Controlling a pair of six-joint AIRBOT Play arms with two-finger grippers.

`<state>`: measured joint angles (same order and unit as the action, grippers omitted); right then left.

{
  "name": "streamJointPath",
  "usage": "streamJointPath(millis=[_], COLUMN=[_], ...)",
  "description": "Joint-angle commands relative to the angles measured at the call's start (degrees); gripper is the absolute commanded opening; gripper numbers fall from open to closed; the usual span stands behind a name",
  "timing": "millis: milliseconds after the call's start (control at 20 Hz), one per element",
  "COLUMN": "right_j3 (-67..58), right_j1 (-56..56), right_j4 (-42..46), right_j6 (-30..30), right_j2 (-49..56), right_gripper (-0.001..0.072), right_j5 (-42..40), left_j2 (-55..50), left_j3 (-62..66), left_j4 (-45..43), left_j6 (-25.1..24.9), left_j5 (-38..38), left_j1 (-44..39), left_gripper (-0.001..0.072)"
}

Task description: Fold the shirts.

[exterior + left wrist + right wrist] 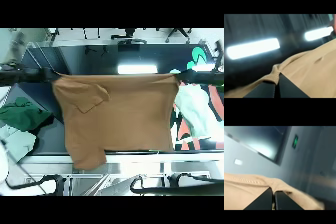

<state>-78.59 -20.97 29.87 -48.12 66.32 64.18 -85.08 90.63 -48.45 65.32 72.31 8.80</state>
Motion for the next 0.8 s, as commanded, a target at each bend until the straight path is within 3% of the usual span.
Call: streamJointPath(millis=[0, 150, 300, 600, 750], right_j3=[0.33, -1.11, -1.01, -1.01, -1.01], right_j1=[0.48, 0.39, 0.74, 3.74, 4.57], right_j4=[-4.66, -4.28, 1.7, 8.94, 10.95], right_j6=[2.97, 2.97, 2.93, 1.31, 0.48], right_j2=[10.71, 14.84, 15.21, 19.69, 21.09], right_gripper=[0.002, 0.0021, 0.0021, 0.0021, 0.0021], right_j5=[-5.9, -5.9, -5.68, -6.29, -8.31], left_j2=[-13.84, -21.0, -26.1, -31.17, -31.82], left_j3=[3.87, 11.1, 16.72, 18.21, 18.21], left_j4=[0.0, 0.04, 0.0, -0.52, -7.5], left_j6=[-0.33, 0.35, 0.79, 0.96, 3.13], left_j5=[-0.66, 1.25, 3.48, 5.6, 5.42], left_j1=[0.11, 0.37, 0.37, 0.37, -0.24], left_gripper=[0.0017, 0.0017, 0.0017, 0.0016, 0.0017])
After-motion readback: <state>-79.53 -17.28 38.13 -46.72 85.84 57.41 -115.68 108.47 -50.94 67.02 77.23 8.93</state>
